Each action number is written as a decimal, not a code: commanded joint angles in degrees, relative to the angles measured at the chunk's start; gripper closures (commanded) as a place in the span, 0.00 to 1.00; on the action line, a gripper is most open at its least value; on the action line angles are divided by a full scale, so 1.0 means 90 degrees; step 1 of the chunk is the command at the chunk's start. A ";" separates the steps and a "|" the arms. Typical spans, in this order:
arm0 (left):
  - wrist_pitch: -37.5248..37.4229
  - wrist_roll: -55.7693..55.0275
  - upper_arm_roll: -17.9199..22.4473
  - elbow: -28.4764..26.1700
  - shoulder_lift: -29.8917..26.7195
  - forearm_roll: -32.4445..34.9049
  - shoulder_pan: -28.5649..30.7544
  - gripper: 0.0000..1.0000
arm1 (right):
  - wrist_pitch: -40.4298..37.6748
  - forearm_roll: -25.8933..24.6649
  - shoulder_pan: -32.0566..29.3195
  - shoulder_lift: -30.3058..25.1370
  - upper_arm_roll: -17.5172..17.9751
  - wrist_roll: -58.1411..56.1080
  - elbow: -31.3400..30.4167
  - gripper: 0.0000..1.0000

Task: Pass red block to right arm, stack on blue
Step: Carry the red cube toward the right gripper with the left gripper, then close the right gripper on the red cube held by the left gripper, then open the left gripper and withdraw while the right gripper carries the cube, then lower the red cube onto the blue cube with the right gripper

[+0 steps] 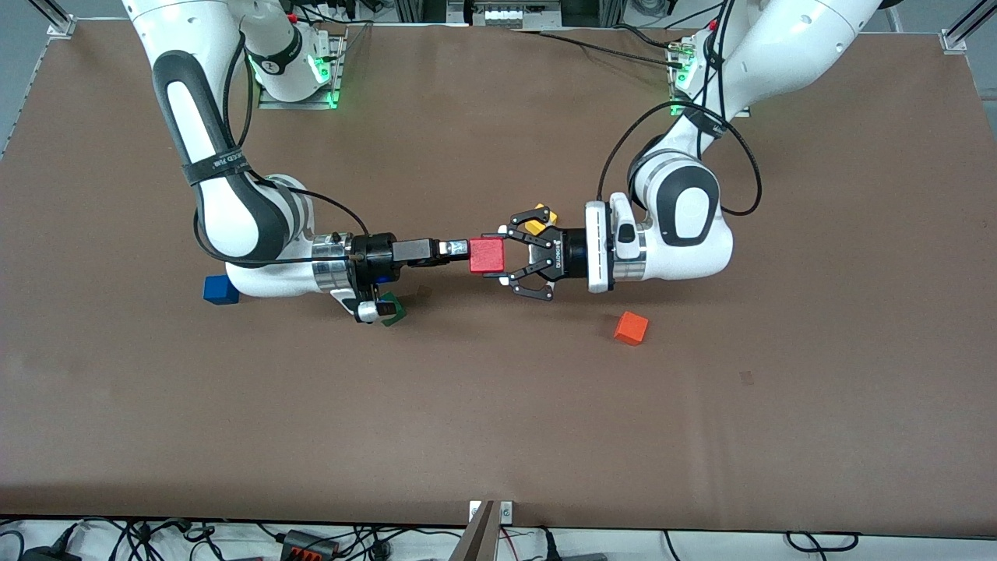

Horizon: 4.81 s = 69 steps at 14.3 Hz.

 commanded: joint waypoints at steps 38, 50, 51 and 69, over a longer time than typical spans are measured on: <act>0.0110 0.0468 -0.0006 -0.0049 -0.0078 0.0357 0.0178 0.00 | 0.0303 -0.0418 0.0161 0.0002 -0.0064 0.0474 0.0166 1.00; -0.3403 -0.4568 0.0023 0.1152 -0.0216 0.5263 0.1770 0.00 | 0.0361 -0.5131 -0.0572 -0.0358 -0.0511 0.0561 -0.0223 1.00; -0.3638 -0.5133 0.0032 0.1210 -0.0370 0.5603 0.1829 0.00 | 0.0332 -0.5600 -0.0552 -0.0475 -0.0726 0.0561 -0.0321 1.00; -0.4920 -0.9094 -0.0006 0.3076 -0.0489 1.1863 0.1762 0.00 | 0.3252 -1.0585 -0.0542 -0.1267 -0.2232 0.0522 -0.2304 1.00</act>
